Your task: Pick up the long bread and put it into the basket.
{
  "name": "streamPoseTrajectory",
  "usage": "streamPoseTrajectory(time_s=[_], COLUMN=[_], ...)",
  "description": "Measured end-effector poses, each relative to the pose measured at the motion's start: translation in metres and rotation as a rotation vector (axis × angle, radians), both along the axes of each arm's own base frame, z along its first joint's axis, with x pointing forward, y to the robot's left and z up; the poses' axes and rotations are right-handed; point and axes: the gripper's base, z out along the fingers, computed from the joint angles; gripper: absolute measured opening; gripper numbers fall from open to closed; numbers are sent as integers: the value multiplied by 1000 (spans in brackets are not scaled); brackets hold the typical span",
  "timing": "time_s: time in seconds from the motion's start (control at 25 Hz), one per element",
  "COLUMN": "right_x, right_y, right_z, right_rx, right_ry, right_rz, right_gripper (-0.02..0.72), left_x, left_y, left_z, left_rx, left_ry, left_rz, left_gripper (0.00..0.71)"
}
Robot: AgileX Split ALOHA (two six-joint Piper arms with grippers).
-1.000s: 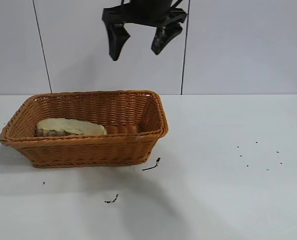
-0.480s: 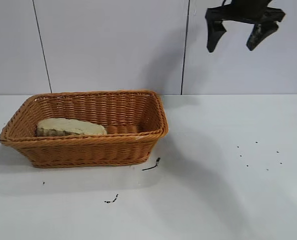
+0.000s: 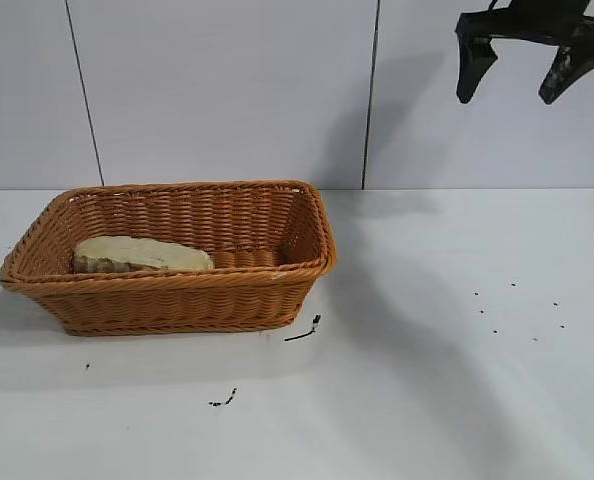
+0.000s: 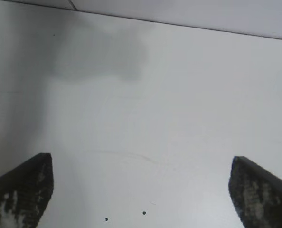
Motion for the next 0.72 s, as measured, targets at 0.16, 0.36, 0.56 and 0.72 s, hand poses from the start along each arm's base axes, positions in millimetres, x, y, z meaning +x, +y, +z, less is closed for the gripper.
streamPoseTrajectory(time_s=[0.16,0.36,0.56,0.72], right_x=[-45,-120,-198,-257], right_y=[-1,-2,-4,-5], right_z=[23,49,51,35], right_rx=[6,7,8,8], right_ry=[13,6,10,19], right_rz=[-10,-12,-14,-15], right_gripper=[690,690,690,690], left_x=[0,0,0,0], left_y=[0,0,0,0], left_z=[0,0,0,0], left_rx=[0,0,0,0], left_ry=[0,0,0,0], left_rz=[0,0,0,0], left_gripper=[693,693,693,693])
